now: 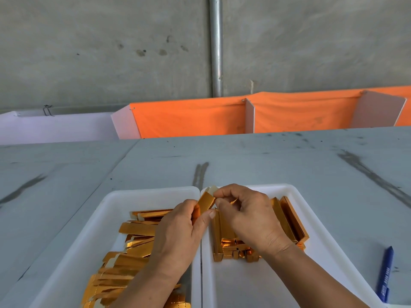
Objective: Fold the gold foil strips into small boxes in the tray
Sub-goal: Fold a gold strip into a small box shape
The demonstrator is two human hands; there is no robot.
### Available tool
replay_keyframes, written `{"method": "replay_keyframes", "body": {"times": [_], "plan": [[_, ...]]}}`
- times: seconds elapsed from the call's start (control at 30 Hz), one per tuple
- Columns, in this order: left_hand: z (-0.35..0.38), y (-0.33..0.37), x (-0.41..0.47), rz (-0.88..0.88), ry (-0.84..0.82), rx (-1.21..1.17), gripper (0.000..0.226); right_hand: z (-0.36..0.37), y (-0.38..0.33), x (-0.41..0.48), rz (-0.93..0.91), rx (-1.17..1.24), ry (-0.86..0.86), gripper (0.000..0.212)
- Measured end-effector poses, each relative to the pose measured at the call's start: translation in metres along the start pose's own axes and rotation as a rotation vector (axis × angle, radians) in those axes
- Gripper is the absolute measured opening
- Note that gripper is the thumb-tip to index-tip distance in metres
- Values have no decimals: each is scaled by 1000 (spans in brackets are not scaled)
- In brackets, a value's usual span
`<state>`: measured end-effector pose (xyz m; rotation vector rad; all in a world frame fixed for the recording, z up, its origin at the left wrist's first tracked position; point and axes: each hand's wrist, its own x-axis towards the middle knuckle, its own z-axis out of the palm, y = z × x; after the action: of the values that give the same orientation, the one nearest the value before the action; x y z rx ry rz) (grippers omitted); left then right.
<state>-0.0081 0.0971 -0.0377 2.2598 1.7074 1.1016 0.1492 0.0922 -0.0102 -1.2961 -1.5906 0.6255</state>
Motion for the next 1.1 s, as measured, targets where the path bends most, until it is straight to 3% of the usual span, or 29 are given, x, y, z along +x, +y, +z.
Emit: {"method": "replay_keyframes", "body": {"times": [0.23, 0.5, 0.7, 1.1], "plan": [[1, 1, 0, 30, 33, 26, 47, -4, 0, 1, 159, 252, -172, 17], [-2, 1, 0, 82, 53, 179, 68, -6, -11, -1, 227, 171, -371, 17], [0, 3, -1, 103, -20, 280, 60, -4, -11, -1, 217, 48, -300, 10], [-3, 9, -2, 108, -25, 73, 58, -9, -2, 3, 17, -43, 14, 25]]}}
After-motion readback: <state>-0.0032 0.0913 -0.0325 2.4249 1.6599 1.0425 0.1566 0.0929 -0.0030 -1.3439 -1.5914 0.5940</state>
